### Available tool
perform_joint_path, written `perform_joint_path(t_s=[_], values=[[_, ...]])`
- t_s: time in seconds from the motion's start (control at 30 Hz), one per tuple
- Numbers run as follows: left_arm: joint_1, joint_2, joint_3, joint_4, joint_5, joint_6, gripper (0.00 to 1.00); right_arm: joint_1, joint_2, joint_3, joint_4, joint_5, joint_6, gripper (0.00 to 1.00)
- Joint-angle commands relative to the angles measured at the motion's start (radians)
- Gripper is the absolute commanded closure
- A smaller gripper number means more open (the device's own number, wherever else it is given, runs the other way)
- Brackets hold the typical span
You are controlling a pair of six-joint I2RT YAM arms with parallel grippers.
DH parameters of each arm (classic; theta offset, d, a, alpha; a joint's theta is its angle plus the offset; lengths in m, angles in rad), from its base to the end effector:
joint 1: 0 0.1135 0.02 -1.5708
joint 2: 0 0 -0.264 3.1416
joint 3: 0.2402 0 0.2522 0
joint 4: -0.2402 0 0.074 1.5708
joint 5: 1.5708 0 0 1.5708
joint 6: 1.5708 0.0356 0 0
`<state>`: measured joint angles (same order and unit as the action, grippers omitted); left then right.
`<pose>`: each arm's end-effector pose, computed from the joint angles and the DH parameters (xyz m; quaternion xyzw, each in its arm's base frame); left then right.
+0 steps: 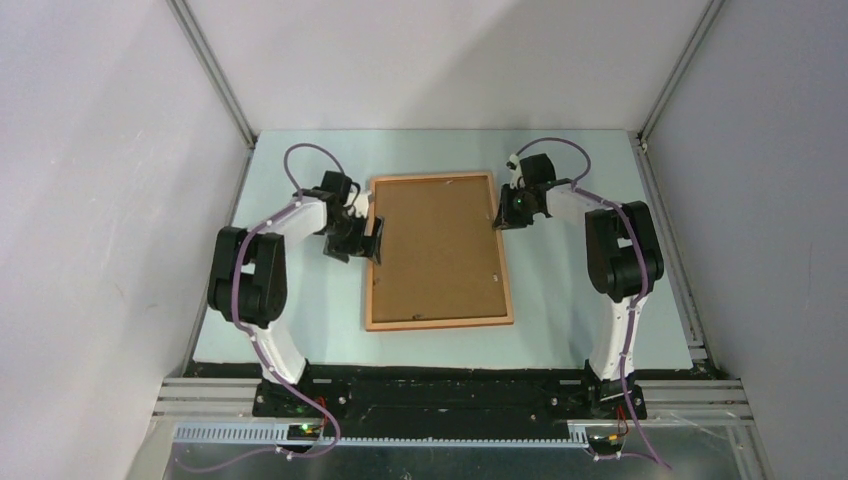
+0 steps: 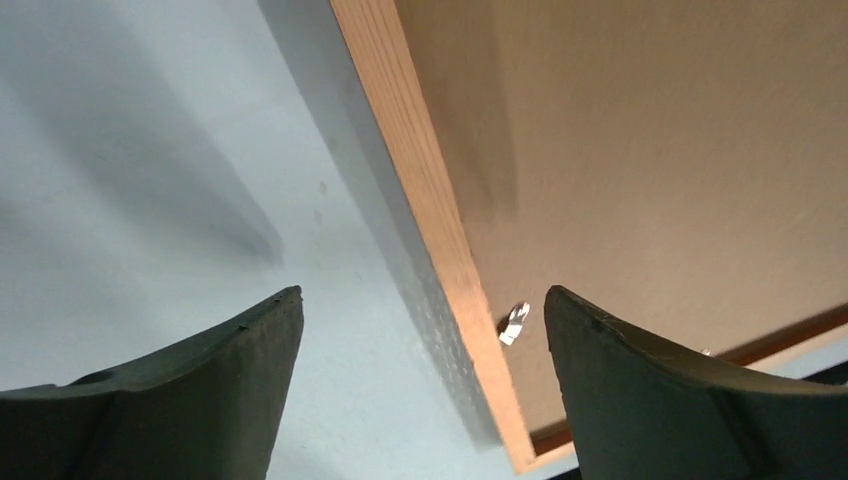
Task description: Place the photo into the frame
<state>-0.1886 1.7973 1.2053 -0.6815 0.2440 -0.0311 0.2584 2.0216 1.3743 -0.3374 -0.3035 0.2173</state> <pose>0.3401 -0.0737 0.1801 0.0952 0.9772 -0.1358 0.1329 0.4095 0.1192 0.1613 -0.0631 0.9453 0.2079 0.2434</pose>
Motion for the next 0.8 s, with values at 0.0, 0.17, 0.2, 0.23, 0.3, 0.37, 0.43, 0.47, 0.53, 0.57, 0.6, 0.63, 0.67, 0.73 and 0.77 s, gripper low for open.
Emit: perform_joint_path(t_s=[0.0,0.17,0.2,0.23,0.3,0.37,0.43,0.47,0.53,0.57,0.6,0.63,0.67,0.73,0.77], values=[[-0.042,-0.1,-0.051,-0.013,0.058,0.104,0.04,-0.026,-0.022,-0.007,0.067,0.001,0.027,1.0],[-0.094,-0.104,-0.081,-0.017,0.073,0.126,0.03,-0.042,-0.024,-0.017,0.076,0.009,0.037,1.0],[-0.1,-0.106,-0.082,-0.017,0.07,0.128,0.03,-0.046,-0.026,-0.019,0.079,0.009,0.037,1.0],[-0.111,-0.108,-0.085,-0.017,0.069,0.131,0.04,-0.048,-0.029,-0.02,0.079,0.007,0.038,1.0],[-0.125,-0.108,-0.087,-0.017,0.055,0.131,0.06,-0.052,-0.034,-0.021,0.081,0.004,0.038,1.0],[-0.135,-0.105,-0.09,-0.016,0.037,0.129,0.09,-0.055,-0.037,-0.021,0.081,0.0,0.038,1.0],[-0.139,-0.106,-0.096,-0.017,0.023,0.129,0.12,-0.058,-0.041,-0.022,0.081,-0.004,0.038,1.0],[-0.141,-0.106,-0.098,-0.017,0.019,0.13,0.13,-0.059,-0.042,-0.023,0.082,-0.005,0.039,1.0],[-0.143,-0.111,-0.106,-0.017,0.005,0.134,0.16,-0.061,-0.042,-0.024,0.081,-0.007,0.039,1.0],[-0.144,-0.116,-0.111,-0.016,-0.004,0.137,0.17,-0.063,-0.042,-0.024,0.081,-0.01,0.038,1.0],[-0.147,-0.118,-0.113,-0.016,-0.01,0.141,0.19,-0.064,-0.04,-0.024,0.081,-0.01,0.039,1.0],[-0.149,-0.121,-0.117,-0.016,-0.022,0.142,0.2,-0.064,-0.04,-0.024,0.08,-0.013,0.038,1.0],[-0.151,-0.122,-0.118,-0.016,-0.026,0.143,0.22,-0.066,-0.038,-0.024,0.081,-0.013,0.038,1.0],[-0.152,-0.119,-0.116,-0.014,-0.034,0.141,0.25,-0.065,-0.037,-0.024,0.082,-0.017,0.038,1.0],[-0.154,-0.116,-0.114,-0.014,-0.038,0.14,0.26,-0.064,-0.037,-0.024,0.083,-0.019,0.037,1.0]])
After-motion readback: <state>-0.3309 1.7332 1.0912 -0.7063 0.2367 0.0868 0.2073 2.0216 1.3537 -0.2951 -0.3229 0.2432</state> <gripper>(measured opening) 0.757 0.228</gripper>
